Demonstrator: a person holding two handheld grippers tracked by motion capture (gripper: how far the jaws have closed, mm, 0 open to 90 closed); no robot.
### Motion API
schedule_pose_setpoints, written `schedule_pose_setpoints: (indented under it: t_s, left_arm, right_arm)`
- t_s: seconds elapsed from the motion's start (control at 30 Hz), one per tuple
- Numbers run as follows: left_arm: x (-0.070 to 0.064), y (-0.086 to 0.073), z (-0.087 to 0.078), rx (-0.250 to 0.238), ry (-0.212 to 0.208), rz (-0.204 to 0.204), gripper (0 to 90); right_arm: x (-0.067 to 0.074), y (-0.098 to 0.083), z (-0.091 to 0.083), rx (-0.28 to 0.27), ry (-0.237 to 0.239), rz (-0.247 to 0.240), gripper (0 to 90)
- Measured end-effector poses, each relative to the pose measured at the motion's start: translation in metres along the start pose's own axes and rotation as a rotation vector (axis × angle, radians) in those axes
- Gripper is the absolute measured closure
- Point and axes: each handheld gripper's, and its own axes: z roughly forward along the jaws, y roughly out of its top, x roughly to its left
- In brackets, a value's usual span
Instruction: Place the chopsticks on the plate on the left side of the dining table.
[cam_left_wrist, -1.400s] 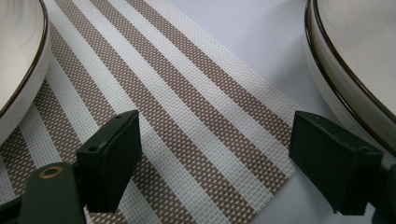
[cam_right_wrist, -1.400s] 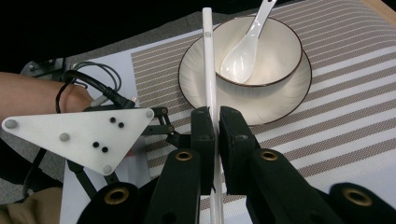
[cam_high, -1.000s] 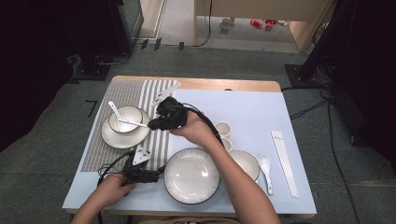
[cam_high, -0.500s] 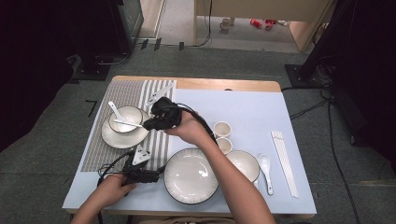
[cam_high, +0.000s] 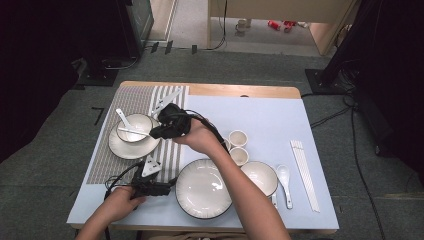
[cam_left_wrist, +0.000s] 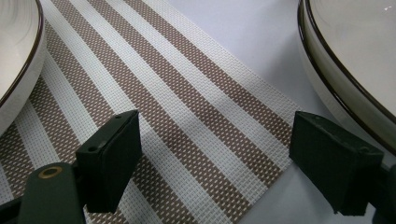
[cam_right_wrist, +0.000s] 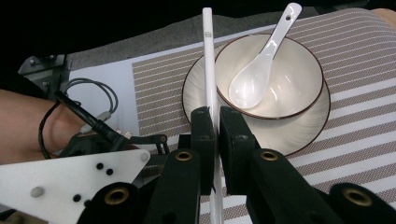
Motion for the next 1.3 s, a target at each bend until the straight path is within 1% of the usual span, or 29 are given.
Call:
schedule_pose_setpoints:
  t_s: [0.13, 0.17, 0.3, 0.33, 0.4, 0.5, 0.63, 0.8, 0.97, 1.03, 1.1, 1.3]
  left_arm:
    - [0.0, 0.0, 0.0, -0.002, -0.002, -0.002, 17.1]
    - [0.0, 0.0, 0.0, -0.001, -0.002, -0.003, 17.1]
    - [0.0, 0.0, 0.0, -0.004, -0.002, -0.004, 17.1]
    - [0.0, 0.0, 0.0, -0.003, -0.002, -0.004, 17.1]
    - [0.0, 0.0, 0.0, -0.003, 0.002, 0.0, 17.1]
    - [0.0, 0.0, 0.0, -0.003, 0.001, 0.0, 17.0]
    - [0.0, 0.0, 0.0, -0.003, -0.003, 0.001, 16.4]
    - [0.0, 0.0, 0.0, -0.003, -0.002, -0.001, 16.4]
    - [0.0, 0.0, 0.0, -0.003, -0.004, -0.004, 16.4]
    - [0.0, 0.0, 0.0, -0.003, -0.003, -0.002, 16.5]
    - [0.0, 0.0, 0.0, -0.003, -0.001, 0.0, 16.4]
    - [0.0, 0.0, 0.0, -0.004, -0.005, -0.004, 16.4]
  right_arm:
    - [-0.002, 0.003, 0.005, 0.002, 0.011, 0.002, 85.2]
    - [-0.003, 0.003, 0.006, -0.006, 0.02, -0.006, 85.2]
    - [-0.005, 0.005, 0.01, -0.017, 0.025, -0.014, 85.2]
    - [-0.006, 0.005, 0.012, -0.014, 0.028, -0.005, 85.2]
    - [-0.007, 0.004, 0.014, -0.012, 0.025, -0.007, 85.2]
    - [-0.008, 0.004, 0.017, -0.018, 0.038, -0.003, 85.2]
    - [-0.007, 0.008, 0.019, -0.024, 0.042, -0.01, 85.2]
    - [-0.009, 0.009, 0.028, -0.009, 0.045, -0.013, 85.2]
    - [-0.01, 0.009, 0.032, -0.001, 0.043, -0.013, 85.2]
    - [-0.011, 0.009, 0.033, -0.002, 0.042, -0.002, 85.2]
    - [-0.012, 0.009, 0.035, 0.002, 0.043, -0.002, 85.2]
    - [-0.014, 0.008, 0.041, 0.023, 0.039, -0.02, 85.2]
